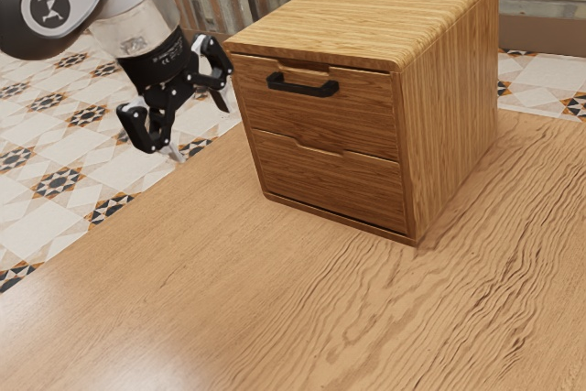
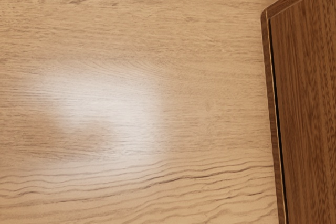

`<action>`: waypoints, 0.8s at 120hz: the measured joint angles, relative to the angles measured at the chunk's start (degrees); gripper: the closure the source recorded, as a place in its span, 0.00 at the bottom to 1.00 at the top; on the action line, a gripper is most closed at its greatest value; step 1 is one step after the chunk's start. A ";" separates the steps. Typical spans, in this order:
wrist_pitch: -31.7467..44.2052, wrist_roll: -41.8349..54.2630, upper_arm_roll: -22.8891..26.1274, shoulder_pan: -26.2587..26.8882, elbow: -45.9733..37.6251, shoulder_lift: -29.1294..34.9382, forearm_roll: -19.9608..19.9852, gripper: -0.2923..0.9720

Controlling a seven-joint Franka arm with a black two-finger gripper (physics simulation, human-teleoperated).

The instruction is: Pull the drawer handle with one arm to open the drawer

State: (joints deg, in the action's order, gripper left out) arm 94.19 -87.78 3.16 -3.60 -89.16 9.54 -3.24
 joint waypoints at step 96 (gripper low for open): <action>18.88 -1.18 0.18 -0.12 6.94 -13.67 -0.13 0.23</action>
State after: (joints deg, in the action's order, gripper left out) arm 113.07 -88.96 3.34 -3.72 -82.21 -4.14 -3.37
